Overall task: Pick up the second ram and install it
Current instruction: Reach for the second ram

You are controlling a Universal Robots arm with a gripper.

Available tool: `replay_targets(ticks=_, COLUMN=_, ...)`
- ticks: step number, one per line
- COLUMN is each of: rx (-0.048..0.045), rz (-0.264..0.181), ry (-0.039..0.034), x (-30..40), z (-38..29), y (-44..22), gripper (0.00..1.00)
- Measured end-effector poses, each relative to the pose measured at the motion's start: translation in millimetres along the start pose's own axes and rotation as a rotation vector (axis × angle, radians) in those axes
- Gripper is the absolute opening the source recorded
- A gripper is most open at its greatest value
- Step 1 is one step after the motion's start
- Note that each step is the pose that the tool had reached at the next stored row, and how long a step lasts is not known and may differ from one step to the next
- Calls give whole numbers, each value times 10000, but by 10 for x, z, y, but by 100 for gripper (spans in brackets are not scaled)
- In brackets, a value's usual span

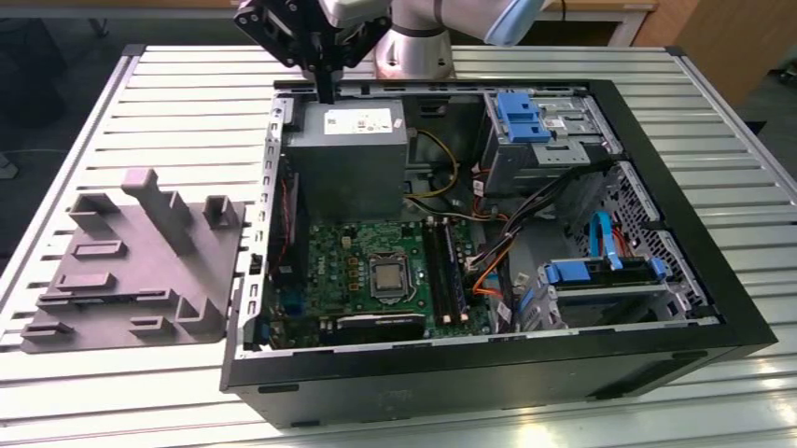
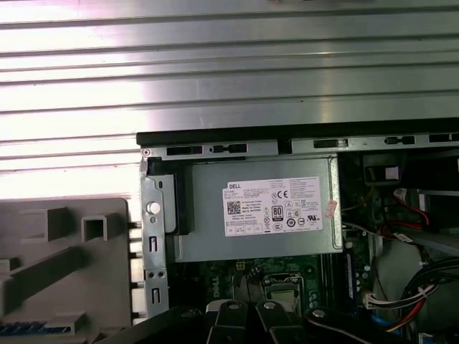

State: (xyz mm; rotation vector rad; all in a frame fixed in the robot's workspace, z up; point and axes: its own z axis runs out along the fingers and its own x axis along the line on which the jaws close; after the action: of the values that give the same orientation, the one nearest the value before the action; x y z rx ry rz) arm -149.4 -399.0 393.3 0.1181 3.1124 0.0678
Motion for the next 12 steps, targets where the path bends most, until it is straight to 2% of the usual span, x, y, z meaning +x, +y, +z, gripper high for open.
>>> replay_targets(ticks=12, rx=0, rz=-1, ry=1, x=24, z=-1, y=-2, gripper=11)
